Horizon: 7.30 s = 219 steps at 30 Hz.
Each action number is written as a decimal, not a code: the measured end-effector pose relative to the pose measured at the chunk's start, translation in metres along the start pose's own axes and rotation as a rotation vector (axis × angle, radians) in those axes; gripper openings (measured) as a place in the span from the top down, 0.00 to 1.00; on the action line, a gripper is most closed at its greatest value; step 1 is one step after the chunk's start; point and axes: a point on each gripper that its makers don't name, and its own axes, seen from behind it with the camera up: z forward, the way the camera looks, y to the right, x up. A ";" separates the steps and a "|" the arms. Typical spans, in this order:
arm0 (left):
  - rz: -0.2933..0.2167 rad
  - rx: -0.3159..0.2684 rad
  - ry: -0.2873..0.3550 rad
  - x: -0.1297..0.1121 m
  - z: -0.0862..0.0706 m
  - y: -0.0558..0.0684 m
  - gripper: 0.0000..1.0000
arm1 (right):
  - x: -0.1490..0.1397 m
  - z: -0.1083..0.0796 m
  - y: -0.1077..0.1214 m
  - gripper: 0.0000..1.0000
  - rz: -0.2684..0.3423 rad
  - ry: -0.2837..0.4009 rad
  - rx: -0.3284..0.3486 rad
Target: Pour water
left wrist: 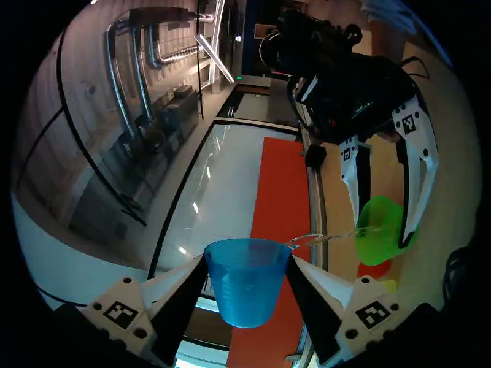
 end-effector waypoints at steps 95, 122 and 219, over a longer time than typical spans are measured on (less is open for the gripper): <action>-0.725 0.033 0.013 -0.012 0.006 -0.023 0.13 | 0.020 -0.008 0.013 0.09 0.016 0.063 -0.030; -1.373 -0.059 0.011 -0.040 0.011 -0.012 0.12 | 0.027 -0.013 0.018 0.09 0.017 0.080 -0.034; -1.216 -0.597 -0.443 -0.087 -0.056 0.311 0.12 | -0.117 -0.089 0.071 0.09 0.039 -0.435 -0.032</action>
